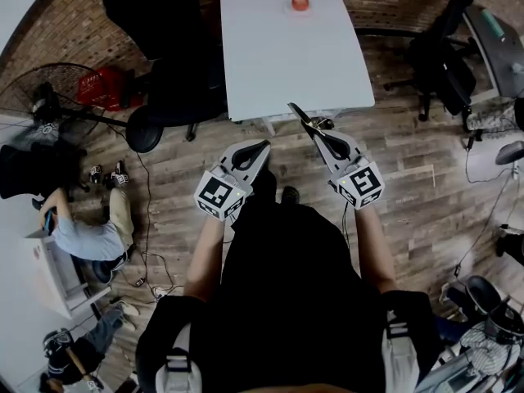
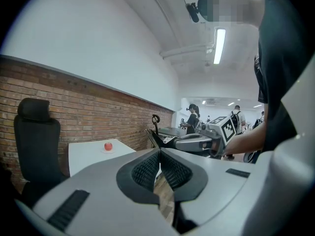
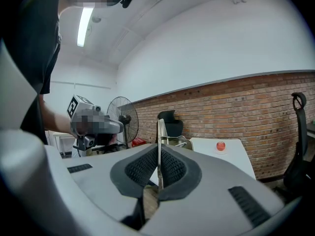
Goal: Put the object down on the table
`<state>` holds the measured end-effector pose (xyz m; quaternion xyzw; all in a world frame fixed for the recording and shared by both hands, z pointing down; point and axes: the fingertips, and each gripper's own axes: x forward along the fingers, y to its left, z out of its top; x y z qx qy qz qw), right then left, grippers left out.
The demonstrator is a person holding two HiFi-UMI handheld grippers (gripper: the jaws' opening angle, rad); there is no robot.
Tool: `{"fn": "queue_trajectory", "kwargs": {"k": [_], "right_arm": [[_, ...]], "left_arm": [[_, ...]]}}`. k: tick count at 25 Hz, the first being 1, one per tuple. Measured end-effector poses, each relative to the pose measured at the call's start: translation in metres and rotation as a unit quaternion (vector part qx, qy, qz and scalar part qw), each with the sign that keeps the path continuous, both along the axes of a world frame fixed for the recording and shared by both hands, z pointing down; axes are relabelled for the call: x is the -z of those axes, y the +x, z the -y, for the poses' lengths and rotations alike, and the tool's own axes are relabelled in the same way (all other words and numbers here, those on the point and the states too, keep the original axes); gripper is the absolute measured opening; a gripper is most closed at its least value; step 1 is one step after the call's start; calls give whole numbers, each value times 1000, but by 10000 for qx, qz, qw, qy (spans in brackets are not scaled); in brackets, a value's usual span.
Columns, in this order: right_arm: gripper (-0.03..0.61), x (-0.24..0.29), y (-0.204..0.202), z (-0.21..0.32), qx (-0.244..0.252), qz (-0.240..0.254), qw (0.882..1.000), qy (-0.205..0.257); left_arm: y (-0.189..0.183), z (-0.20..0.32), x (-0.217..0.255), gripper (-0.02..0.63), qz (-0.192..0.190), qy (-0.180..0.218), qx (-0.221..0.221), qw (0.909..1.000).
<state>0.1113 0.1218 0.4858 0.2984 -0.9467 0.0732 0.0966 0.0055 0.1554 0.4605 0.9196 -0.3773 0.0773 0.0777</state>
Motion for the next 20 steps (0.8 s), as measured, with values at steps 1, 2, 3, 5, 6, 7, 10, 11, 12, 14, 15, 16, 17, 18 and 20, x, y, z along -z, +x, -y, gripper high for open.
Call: {"fn": "queue_trajectory", "kwargs": {"k": [1, 2, 3, 5, 6, 7, 10, 11, 12, 14, 15, 16, 17, 18, 20], "right_arm": [[-2, 0, -1, 2, -10, -6, 10000, -4], [-2, -1, -2, 3, -20, -13, 10000, -7], [-2, -1, -2, 5, -33, -19, 10000, -9], [-2, 0, -4, 10, -62, -36, 10000, -7], [-2, 0, -4, 12, -80, -45, 10000, -5], [-2, 1, -4, 14, -105, -50, 9999, -5], [-2, -3, -5, 21, -170, -72, 9998, -9], [-2, -5, -5, 23, -180, -86, 9998, -14], [-2, -7, -5, 25, -213, -98, 9997, -31], [-2, -9, -4, 30, -318, -125, 9994, -86], [-2, -10, -4, 34, -344, -141, 9993, -101], [-2, -10, -4, 38, -358, -151, 9992, -107], [-2, -10, -5, 43, -381, -153, 9991, -110], [-2, -10, -5, 48, -425, -146, 9989, -116], [-2, -6, -5, 58, -553, -124, 9983, -126]], "left_arm": [[-1, 2, -1, 21, -3, -10, -5, 10000], [-3, 4, -1, 20, -6, -19, -15, 10000], [-4, 6, -2, 20, -8, -27, -27, 10000], [-5, 11, -3, 21, -9, -42, -59, 10000], [-6, 15, -3, 21, -17, -47, -78, 10000], [-6, 18, -3, 21, -30, -49, -101, 9999], [-7, 30, -4, 21, -61, -35, -184, 9998], [-7, 34, -5, 21, -73, -30, -215, 9997], [-6, 38, -5, 21, -87, -27, -248, 9997], [-6, 47, -6, 21, -111, -40, -316, 9994], [-6, 52, -6, 21, -117, -52, -352, 9993], [-7, 57, -7, 21, -120, -61, -388, 9992], [-8, 63, -7, 21, -126, -67, -423, 9990], [-8, 69, -7, 21, -135, -71, -455, 9988], [-10, 81, -6, 21, -154, -71, -509, 9986]]}}
